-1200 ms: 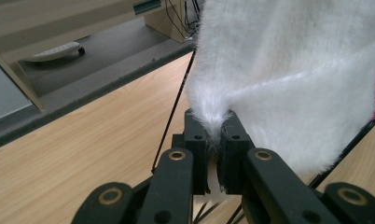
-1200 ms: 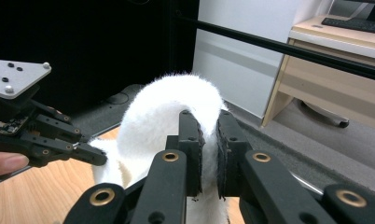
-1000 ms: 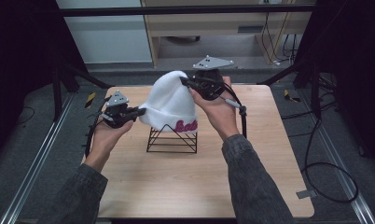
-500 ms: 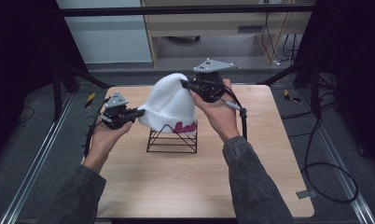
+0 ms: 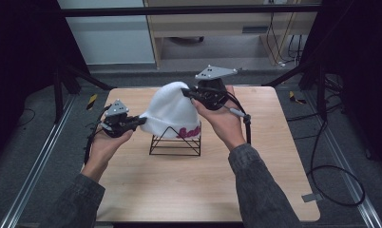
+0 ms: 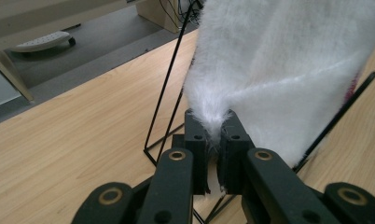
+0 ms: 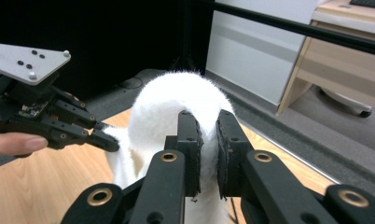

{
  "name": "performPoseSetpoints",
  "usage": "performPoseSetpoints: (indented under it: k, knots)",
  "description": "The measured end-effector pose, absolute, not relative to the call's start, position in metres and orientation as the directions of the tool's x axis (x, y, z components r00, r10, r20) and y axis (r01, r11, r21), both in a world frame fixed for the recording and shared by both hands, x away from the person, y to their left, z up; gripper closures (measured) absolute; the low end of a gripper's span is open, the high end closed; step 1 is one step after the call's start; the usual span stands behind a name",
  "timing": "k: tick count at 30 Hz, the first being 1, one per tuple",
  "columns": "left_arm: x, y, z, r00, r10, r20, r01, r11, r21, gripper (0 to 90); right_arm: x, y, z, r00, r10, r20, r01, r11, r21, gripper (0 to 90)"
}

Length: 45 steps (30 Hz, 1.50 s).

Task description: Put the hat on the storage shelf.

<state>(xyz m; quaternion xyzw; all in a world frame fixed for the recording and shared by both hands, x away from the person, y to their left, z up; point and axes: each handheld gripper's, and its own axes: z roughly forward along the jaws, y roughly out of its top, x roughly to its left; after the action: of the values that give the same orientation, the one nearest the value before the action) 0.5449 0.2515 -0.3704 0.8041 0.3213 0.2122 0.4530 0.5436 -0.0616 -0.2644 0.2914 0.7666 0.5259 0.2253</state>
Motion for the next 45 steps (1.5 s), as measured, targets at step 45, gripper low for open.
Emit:
performPoseSetpoints:
  k: [45]
  knots:
    - [0.527, 0.262, -0.448, 0.745, 0.666, 0.016, 0.426, -0.495, 0.757, 83.2, 0.531, -0.035, -0.328, -0.778, 0.629, -0.018, 0.345, 0.451, 0.823, 64.7]
